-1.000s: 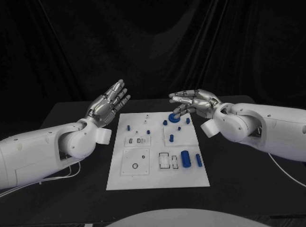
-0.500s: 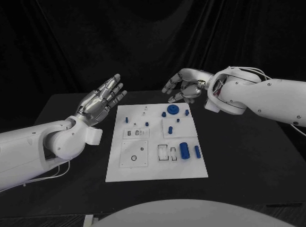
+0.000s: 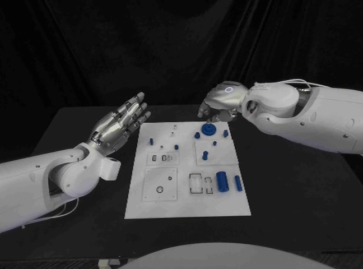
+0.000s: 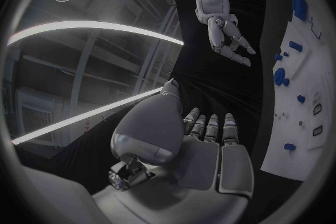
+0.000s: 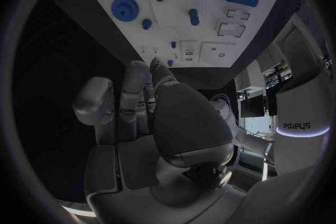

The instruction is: Assemble the parts on the task board

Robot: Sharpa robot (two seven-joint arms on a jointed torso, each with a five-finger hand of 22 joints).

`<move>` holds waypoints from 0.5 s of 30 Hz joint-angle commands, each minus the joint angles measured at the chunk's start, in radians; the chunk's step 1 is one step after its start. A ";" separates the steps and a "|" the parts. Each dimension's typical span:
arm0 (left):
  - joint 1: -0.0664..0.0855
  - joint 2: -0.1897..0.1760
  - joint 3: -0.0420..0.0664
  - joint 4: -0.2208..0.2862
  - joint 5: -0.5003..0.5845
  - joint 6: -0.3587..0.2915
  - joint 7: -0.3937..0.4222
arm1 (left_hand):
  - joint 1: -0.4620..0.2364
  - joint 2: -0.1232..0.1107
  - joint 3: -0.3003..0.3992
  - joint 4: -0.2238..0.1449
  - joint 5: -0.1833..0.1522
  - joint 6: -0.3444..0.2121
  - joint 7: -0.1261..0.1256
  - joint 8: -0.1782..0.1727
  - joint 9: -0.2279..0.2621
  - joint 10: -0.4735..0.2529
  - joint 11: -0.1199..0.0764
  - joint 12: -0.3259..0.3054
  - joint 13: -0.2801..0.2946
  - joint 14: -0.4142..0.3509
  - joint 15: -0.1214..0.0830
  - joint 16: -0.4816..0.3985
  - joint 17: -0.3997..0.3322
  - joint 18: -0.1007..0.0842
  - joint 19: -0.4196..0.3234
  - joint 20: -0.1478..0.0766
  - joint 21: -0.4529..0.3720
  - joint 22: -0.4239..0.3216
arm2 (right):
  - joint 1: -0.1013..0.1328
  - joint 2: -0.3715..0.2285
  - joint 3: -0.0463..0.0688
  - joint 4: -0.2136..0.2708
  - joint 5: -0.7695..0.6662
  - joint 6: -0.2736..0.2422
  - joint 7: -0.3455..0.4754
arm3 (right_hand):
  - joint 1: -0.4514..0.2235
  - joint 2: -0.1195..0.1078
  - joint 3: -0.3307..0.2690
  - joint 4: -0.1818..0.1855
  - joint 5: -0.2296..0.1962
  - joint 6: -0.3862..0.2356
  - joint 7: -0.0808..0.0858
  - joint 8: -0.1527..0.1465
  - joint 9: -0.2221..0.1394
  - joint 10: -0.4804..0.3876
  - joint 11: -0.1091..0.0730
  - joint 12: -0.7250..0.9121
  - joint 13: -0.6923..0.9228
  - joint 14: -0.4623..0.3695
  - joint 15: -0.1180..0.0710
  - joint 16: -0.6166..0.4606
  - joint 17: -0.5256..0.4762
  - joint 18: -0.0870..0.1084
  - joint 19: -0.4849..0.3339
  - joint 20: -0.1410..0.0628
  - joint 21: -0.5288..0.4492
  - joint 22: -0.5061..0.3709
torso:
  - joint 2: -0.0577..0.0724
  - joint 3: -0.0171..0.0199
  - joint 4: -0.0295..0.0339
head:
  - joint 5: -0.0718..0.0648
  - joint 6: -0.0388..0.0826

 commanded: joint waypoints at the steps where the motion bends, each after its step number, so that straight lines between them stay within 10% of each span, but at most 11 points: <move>1: 0.003 0.003 0.001 -0.001 -0.025 0.007 0.073 | 0.012 0.003 0.006 0.002 0.006 -0.005 0.001 0.000 0.000 0.001 0.008 -0.003 -0.001 0.001 -0.034 -0.004 -0.001 0.008 0.000 -0.008 -0.006 -0.002 | 0.003 0.001 0.001 -0.006 -0.106 0.017 -0.013 | 0.010 -0.013 0.024 0.000 0.029 0.006 -0.006 -0.005 0.004 -0.006 -0.006 -0.028 0.001 -0.001 -0.008 0.019 0.023 -0.013 0.002 -0.009 0.015 0.025 | 0.032 -0.0004 0.0166 | -0.011 0.027; 15: 0.004 0.004 0.001 -0.010 -0.026 0.031 0.056 | 0.025 0.005 0.009 0.002 0.010 -0.031 -0.039 -0.008 -0.003 0.001 0.005 -0.003 -0.001 0.001 -0.026 -0.004 -0.001 0.005 0.000 -0.002 -0.006 -0.002 | -0.010 0.019 0.001 -0.049 -0.111 0.004 -0.011 | -0.001 -0.037 0.056 0.012 0.009 -0.014 -0.006 -0.027 0.002 -0.003 -0.006 -0.059 0.003 -0.005 -0.009 0.048 0.054 -0.015 -0.004 -0.013 0.028 0.046 | 0.064 -0.0047 0.0506 | -0.046 0.046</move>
